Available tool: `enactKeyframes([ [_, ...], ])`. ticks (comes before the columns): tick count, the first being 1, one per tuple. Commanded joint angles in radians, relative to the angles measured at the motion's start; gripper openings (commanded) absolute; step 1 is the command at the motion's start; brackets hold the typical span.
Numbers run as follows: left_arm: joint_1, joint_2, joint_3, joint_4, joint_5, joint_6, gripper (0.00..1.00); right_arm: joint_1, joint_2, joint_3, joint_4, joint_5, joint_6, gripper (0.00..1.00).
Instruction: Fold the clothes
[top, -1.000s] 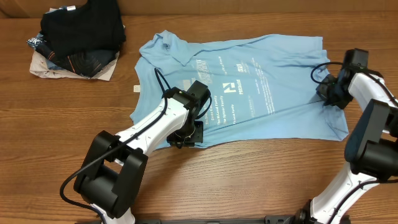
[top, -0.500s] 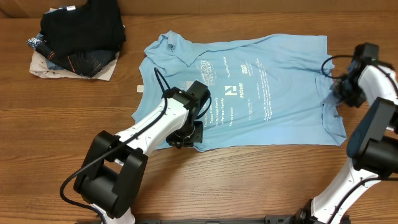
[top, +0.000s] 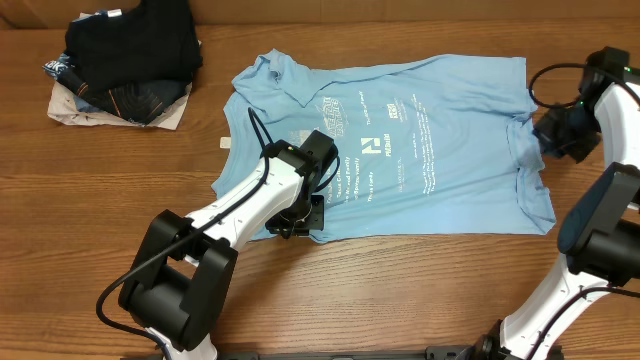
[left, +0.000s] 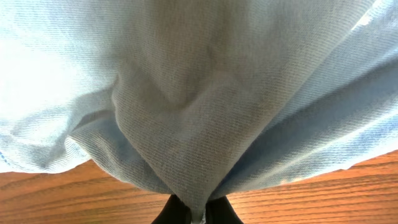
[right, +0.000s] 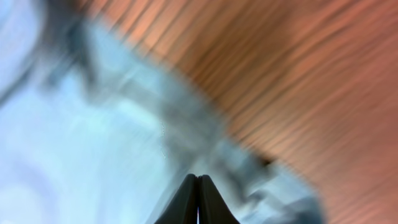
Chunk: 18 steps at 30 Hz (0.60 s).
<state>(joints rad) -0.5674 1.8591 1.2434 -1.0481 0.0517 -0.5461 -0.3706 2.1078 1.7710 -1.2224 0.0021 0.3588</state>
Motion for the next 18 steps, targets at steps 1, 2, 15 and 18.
enactKeyframes([
  [1,0.005,-0.023,0.002,-0.002,-0.025,-0.001,0.04,0.052,-0.009,-0.001,-0.020,-0.177,-0.122,0.09],
  [2,0.005,-0.023,0.002,-0.002,-0.025,-0.001,0.04,0.066,-0.009,-0.014,-0.016,-0.153,-0.121,0.14],
  [15,0.005,-0.023,0.002,-0.017,-0.026,0.000,0.05,0.114,-0.003,-0.138,0.068,0.145,-0.029,0.53],
  [18,0.005,-0.023,0.002,-0.016,-0.026,0.000,0.05,0.113,-0.003,-0.142,0.069,0.180,-0.042,0.53],
])
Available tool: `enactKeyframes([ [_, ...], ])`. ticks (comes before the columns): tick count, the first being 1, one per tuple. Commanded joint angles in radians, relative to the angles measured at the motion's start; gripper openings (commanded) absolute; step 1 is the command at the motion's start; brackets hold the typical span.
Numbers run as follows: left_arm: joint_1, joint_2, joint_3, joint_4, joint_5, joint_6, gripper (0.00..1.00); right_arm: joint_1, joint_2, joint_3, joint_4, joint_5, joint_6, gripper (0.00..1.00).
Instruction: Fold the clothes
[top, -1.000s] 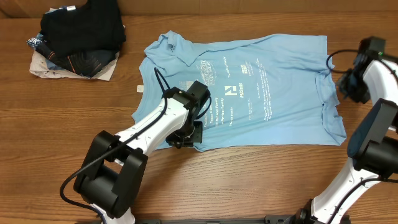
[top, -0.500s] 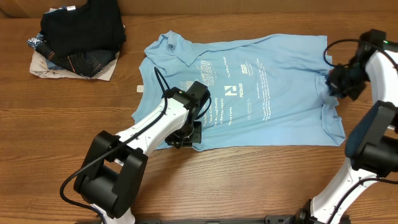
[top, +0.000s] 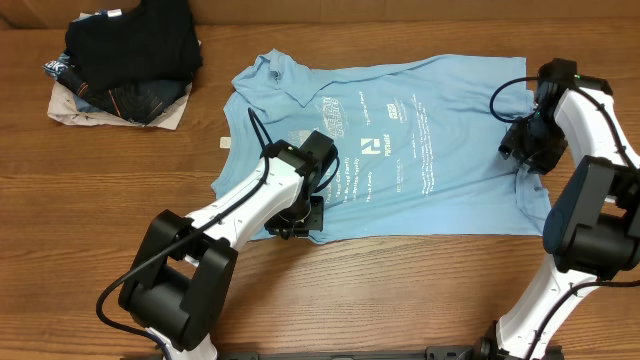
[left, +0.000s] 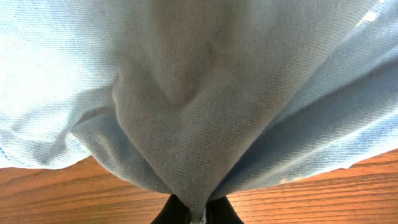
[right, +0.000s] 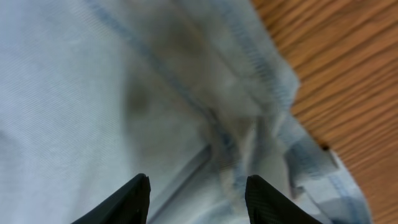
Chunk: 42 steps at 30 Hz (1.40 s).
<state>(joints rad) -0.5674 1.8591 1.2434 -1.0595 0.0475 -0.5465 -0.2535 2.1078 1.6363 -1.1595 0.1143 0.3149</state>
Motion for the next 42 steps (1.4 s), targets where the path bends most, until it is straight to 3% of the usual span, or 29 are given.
enactKeyframes([
  [1,0.005,-0.023,0.002,-0.003,-0.022,0.000,0.06,-0.004,-0.003,-0.009,0.005,0.068,-0.007,0.54],
  [13,0.005,-0.023,0.002,0.004,-0.022,0.000,0.05,-0.003,-0.003,-0.125,0.103,0.105,-0.019,0.52],
  [23,0.005,-0.023,0.002,0.000,-0.022,0.001,0.05,-0.032,-0.003,-0.125,0.134,0.163,0.003,0.24],
  [36,0.005,-0.023,0.002,0.000,-0.022,0.001,0.06,-0.095,-0.003,-0.109,0.169,0.311,0.106,0.25],
  [42,0.005,-0.023,0.002,-0.003,-0.022,0.001,0.04,-0.109,-0.004,-0.078,0.123,0.450,0.229,0.40],
])
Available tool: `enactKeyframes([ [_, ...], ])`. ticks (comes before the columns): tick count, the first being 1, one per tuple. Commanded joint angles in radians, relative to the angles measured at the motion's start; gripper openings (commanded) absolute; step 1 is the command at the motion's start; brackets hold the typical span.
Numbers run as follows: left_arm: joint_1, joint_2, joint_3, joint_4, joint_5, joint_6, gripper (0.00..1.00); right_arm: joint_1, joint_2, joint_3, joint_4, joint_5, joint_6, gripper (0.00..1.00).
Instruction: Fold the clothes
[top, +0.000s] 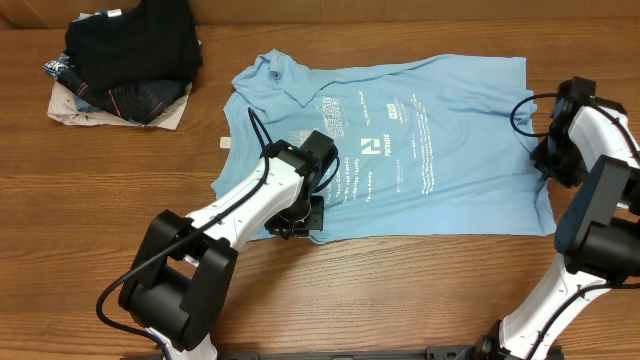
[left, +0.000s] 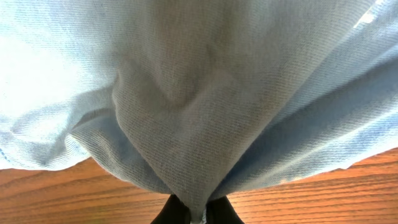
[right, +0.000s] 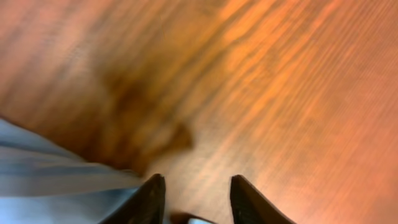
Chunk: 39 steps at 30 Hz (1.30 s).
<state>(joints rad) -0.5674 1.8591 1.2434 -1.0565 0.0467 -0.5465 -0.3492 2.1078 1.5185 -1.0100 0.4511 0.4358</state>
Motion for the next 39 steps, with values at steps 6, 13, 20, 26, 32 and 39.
enactKeyframes([
  [6,0.005,-0.023,0.003,-0.008,-0.024,0.002,0.04,-0.036,-0.004,0.198,-0.245,0.116,0.278,0.54],
  [13,-0.004,-0.023,0.017,-0.060,0.009,0.000,0.04,-0.038,-0.006,0.408,-0.505,-0.146,0.283,0.64],
  [20,-0.009,-0.023,0.017,-0.187,0.013,-0.038,0.04,-0.038,-0.009,0.399,-0.579,-0.199,0.284,0.63],
  [26,-0.010,-0.023,0.017,-0.256,0.007,-0.052,0.07,-0.038,-0.009,0.384,-0.597,-0.199,0.294,0.64],
  [32,-0.009,-0.023,0.017,-0.306,0.006,0.006,0.21,-0.038,-0.009,0.319,-0.561,-0.200,0.294,0.65],
  [39,-0.009,-0.023,0.016,-0.304,0.015,0.005,0.22,-0.037,-0.008,0.261,-0.488,-0.221,0.293,0.66],
])
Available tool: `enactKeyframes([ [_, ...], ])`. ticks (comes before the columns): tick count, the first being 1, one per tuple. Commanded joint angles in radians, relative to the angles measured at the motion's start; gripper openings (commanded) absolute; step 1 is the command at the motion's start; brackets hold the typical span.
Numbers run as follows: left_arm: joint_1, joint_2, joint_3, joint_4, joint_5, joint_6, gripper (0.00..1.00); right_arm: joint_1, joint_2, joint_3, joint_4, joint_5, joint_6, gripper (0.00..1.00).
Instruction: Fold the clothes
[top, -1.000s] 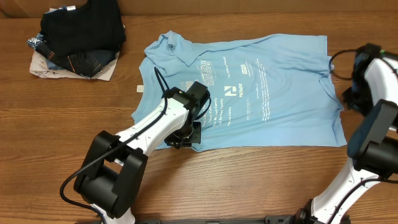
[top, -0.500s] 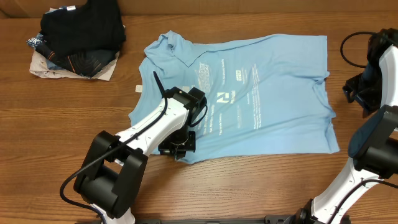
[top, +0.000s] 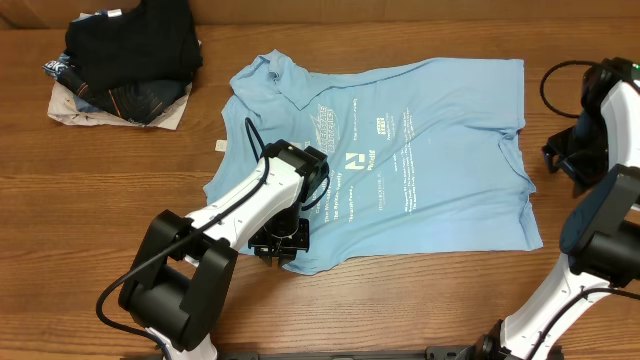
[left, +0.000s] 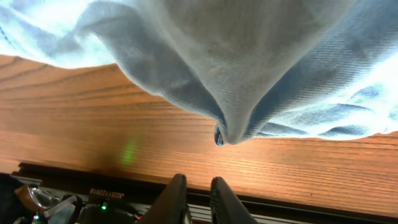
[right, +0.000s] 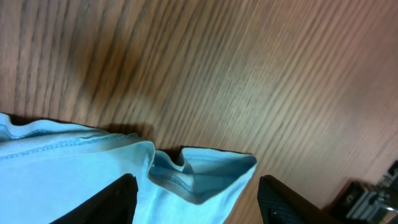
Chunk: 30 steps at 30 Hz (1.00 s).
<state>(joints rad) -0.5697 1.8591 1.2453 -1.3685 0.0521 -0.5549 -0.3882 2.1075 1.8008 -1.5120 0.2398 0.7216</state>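
A light blue printed T-shirt lies spread face up across the table, a little skewed, its lower left hem bunched. My left gripper sits at that hem. In the left wrist view its fingers stand slightly apart with nothing between them, and a pinched peak of shirt fabric hangs clear ahead of them. My right gripper is over bare wood just off the shirt's right edge. It is wide open, with a folded-over bit of hem lying between its fingers.
A pile of dark folded clothes sits at the far left corner. A small white tag lies beside the shirt's left edge. The table's front edge and a dark rail show just past my left fingers.
My left gripper has moved toward the front edge and let go of the hem. The shirt has shifted left and skewed. My right gripper sits a little farther right, jaws wider.
At first my left gripper was shut on the lower left hem and my right was shut by the right sleeve. The right then stood open over the shirt's right side, later at its edge over wood. Now both are open and the shirt lies shifted left.
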Motion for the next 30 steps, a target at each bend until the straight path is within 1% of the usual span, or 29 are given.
enactKeyframes([
  [1,-0.007,-0.023,0.014,0.016,0.018,0.013,0.23,0.002,-0.008,-0.023,0.016,-0.010,0.008,0.66],
  [5,-0.013,-0.023,-0.004,0.068,0.052,0.016,0.29,0.002,-0.008,-0.023,0.023,-0.010,0.004,0.67],
  [7,-0.019,-0.023,-0.026,0.101,0.066,0.017,0.30,0.002,-0.008,-0.023,0.027,-0.010,0.004,0.67],
  [10,-0.028,-0.023,-0.063,0.149,0.079,0.013,0.30,0.002,-0.008,-0.023,0.033,-0.010,0.004,0.67],
  [13,-0.027,-0.023,-0.090,0.169,0.075,-0.021,0.30,0.002,-0.008,-0.023,0.035,-0.010,0.004,0.67],
  [19,-0.024,-0.023,-0.109,0.169,0.041,-0.037,0.28,0.002,-0.008,-0.023,0.039,-0.010,0.004,0.67],
  [26,-0.024,-0.023,-0.113,0.170,-0.016,-0.077,0.29,0.002,-0.008,-0.023,0.042,-0.010,-0.011,0.67],
  [30,-0.024,-0.023,-0.130,0.188,-0.029,-0.080,0.28,0.002,-0.008,-0.023,0.042,-0.010,-0.014,0.67],
])
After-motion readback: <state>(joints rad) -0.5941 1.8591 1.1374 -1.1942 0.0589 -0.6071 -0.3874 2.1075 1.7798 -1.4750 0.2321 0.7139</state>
